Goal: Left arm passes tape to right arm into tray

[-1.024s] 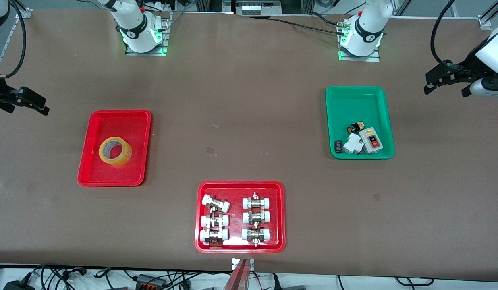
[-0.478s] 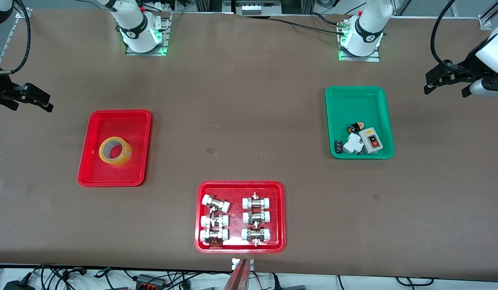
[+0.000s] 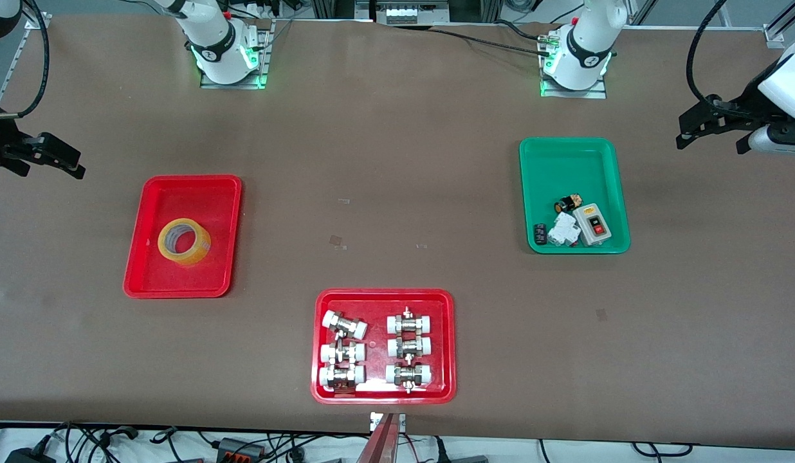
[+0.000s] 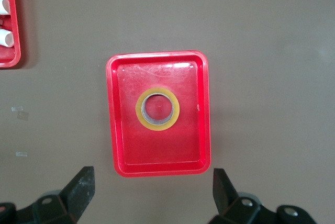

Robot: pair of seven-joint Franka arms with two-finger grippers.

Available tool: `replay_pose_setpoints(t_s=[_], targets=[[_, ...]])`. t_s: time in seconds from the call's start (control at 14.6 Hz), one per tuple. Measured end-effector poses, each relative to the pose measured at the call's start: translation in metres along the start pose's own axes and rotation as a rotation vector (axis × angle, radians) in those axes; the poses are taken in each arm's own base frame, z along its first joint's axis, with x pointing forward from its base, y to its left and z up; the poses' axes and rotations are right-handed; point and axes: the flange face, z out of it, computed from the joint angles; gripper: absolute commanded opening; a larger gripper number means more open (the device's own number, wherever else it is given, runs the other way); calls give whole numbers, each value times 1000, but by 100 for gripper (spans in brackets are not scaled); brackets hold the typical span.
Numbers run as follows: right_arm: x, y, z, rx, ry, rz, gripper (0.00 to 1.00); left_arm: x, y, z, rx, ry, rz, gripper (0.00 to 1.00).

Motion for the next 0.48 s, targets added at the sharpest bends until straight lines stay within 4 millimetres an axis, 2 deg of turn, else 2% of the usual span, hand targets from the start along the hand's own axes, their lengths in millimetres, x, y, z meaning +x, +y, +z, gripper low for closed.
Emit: replay_pose_setpoints(t_s=[0.48], targets=[[0, -2, -1, 0, 2, -4, 100, 0, 0, 0, 0, 0, 0, 100]])
